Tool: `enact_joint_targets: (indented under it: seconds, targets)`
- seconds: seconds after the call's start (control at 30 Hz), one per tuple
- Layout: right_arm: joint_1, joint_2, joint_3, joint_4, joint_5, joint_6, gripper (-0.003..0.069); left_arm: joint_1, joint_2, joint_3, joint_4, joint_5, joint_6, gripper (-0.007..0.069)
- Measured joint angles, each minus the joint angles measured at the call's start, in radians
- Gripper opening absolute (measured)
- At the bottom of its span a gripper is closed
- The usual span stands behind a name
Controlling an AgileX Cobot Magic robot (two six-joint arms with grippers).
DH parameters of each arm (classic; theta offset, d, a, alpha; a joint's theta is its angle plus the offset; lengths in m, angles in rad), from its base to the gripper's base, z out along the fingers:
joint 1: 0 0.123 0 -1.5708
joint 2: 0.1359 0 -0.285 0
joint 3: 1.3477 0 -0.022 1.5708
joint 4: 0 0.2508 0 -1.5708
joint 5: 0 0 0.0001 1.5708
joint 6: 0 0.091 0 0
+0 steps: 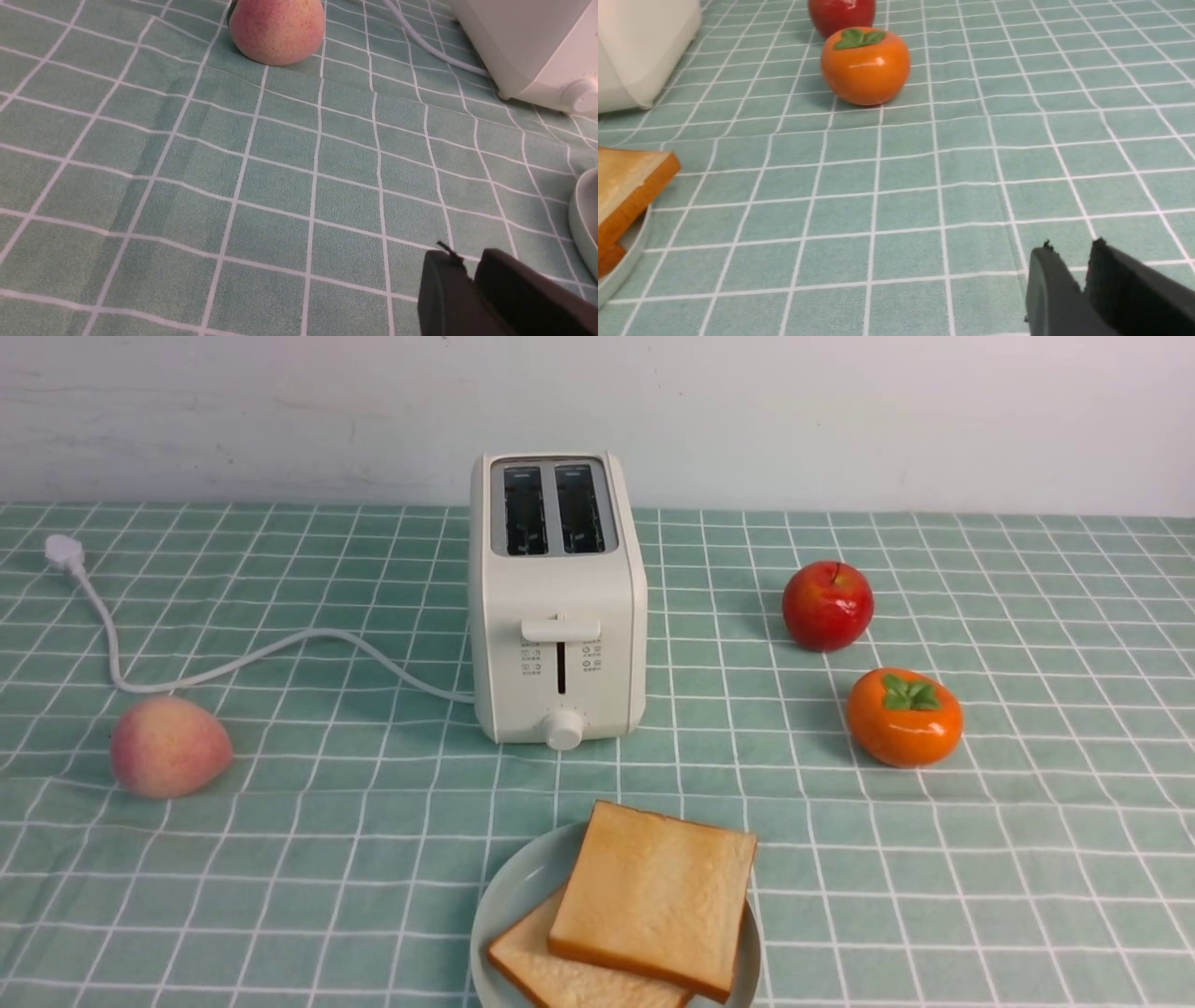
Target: Take toasted bread from bread machine on blue coffee table place on plate.
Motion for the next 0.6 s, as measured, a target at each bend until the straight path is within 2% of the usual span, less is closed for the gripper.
enact_joint_targets:
  seconds: [0.6]
  targets:
    - [-0.014,0.0,0.0,0.0,0.003,0.0,0.0146,0.0,0.0,0.0,0.0,0.0,0.0,0.0109]
